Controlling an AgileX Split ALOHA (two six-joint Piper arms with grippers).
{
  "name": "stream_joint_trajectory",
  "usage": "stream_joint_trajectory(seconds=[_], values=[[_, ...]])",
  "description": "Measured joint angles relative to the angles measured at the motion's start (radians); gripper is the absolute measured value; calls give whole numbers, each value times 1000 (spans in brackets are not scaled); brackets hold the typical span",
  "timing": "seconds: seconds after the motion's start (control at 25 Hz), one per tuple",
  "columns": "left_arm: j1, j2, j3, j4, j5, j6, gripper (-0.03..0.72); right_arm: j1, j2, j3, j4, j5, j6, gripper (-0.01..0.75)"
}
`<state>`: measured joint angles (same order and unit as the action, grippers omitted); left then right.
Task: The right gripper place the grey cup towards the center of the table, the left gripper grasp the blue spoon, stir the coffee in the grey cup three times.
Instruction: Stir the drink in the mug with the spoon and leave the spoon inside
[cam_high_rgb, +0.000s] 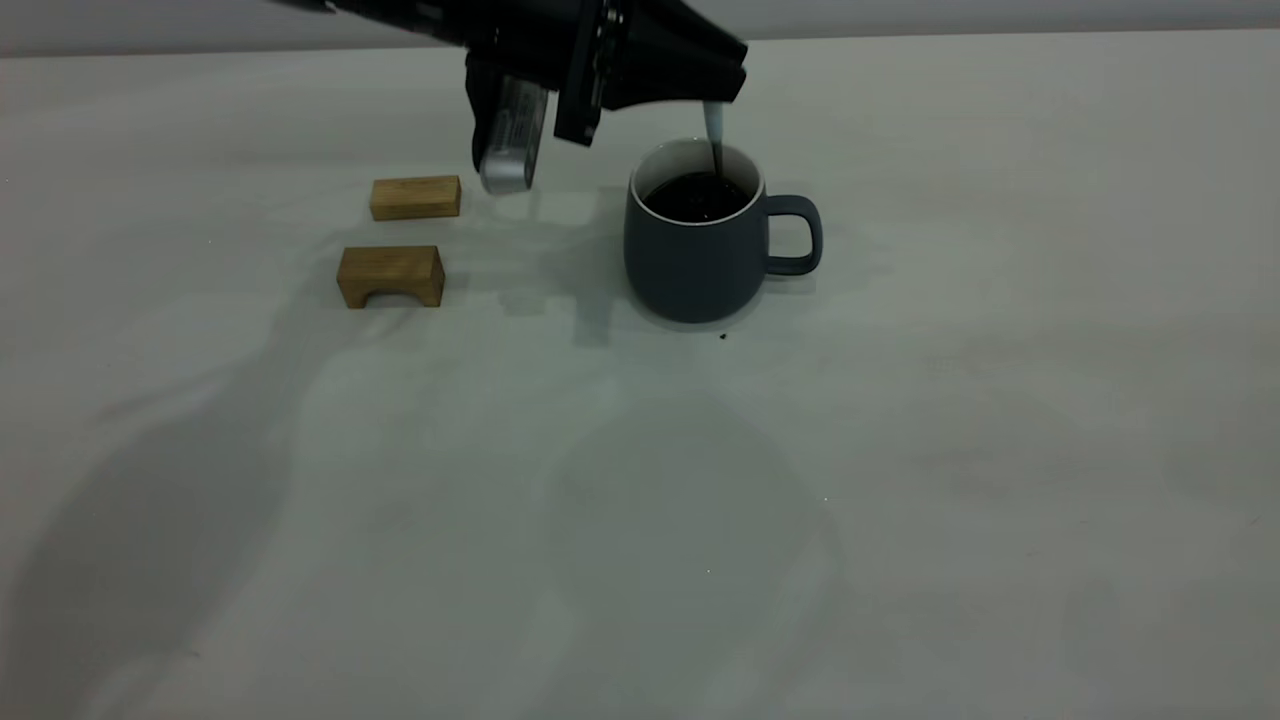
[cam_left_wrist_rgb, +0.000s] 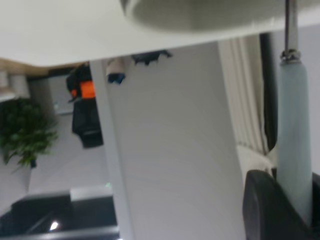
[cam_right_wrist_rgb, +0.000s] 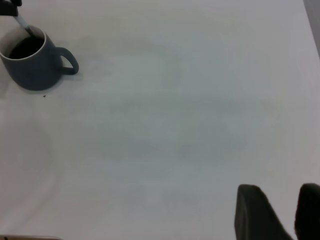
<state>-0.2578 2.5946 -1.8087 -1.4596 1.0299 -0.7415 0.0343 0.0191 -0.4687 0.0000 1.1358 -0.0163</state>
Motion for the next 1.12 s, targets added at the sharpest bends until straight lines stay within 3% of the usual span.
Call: stream_joint_trajectory(seconds=[0.2, 0.52, 0.8, 1.12], values=[[0, 0, -4, -5, 115, -86, 154, 0, 0, 0, 0, 0, 0, 237], [50, 0, -4, 83, 129, -293, 154, 0, 0, 0, 0, 0, 0, 237], [87, 1, -4, 67, 96, -140, 153, 0, 0, 0, 0, 0, 0, 237], [26, 1, -4, -26, 125, -94, 152, 0, 0, 0, 0, 0, -1, 237]])
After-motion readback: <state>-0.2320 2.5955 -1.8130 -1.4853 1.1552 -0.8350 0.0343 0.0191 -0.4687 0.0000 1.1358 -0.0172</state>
